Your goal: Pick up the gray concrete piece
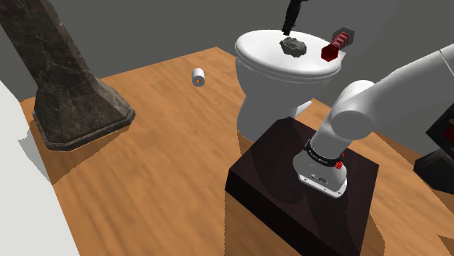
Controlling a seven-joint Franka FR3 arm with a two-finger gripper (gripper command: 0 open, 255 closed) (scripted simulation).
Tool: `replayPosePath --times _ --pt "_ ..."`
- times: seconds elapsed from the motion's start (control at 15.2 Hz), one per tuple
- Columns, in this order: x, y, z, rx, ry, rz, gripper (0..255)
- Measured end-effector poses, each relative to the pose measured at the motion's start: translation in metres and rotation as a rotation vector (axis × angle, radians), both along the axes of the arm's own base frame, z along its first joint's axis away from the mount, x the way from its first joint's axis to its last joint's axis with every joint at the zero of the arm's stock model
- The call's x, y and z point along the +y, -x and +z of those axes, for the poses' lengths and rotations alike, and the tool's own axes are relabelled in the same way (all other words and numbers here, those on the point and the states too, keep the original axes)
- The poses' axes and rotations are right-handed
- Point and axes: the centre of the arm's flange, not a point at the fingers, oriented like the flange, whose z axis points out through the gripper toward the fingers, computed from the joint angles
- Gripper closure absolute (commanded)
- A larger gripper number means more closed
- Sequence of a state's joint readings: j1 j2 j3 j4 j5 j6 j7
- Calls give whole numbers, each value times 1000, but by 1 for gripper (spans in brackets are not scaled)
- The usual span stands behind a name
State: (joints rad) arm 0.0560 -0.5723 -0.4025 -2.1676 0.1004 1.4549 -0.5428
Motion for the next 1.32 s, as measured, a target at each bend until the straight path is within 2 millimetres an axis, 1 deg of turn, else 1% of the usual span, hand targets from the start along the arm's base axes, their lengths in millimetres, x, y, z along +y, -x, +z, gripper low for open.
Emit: replayPosePath --times 0.26,0.4,0.46,0.59,0.99,1.06,1.32 --pt "-87 -16 -11 55 -223 102 0" --pt "-123 -28 -28 84 -334 153 0" --pt "-134 -30 -33 90 -369 174 0" --pt "-141 -33 -43 93 -396 190 0" --pt "-143 -33 -73 93 -405 196 0" --pt "-143 -33 -75 93 -405 196 255" --pt "-144 -34 -76 91 -405 196 255"
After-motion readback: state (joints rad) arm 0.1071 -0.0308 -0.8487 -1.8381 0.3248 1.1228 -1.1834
